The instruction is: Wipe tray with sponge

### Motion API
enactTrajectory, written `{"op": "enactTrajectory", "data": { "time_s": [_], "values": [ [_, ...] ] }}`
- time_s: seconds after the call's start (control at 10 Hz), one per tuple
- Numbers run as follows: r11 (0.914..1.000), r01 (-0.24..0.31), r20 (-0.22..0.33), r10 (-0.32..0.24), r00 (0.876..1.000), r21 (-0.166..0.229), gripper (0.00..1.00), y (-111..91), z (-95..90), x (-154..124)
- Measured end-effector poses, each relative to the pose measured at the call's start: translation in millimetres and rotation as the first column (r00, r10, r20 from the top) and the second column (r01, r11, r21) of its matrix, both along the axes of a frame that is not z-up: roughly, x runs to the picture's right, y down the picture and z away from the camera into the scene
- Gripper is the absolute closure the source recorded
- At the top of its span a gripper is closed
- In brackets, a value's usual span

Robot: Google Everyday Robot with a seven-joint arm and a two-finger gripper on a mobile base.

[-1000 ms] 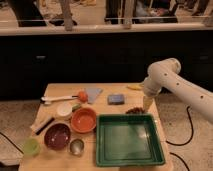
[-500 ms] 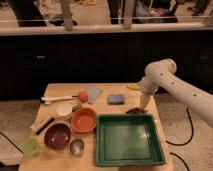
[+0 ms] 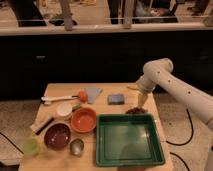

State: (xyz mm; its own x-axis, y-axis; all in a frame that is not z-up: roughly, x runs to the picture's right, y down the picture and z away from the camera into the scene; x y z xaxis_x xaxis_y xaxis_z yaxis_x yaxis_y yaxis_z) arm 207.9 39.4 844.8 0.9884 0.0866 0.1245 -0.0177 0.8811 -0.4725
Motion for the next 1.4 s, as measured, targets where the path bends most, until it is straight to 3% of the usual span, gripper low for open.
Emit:
{"op": "enactTrajectory", "data": {
  "time_s": [1.4],
  "values": [
    [0.9990, -0.007, 0.057, 0.010, 0.998, -0.043, 0.20, -4.0, 59.5, -16.1]
  ]
}}
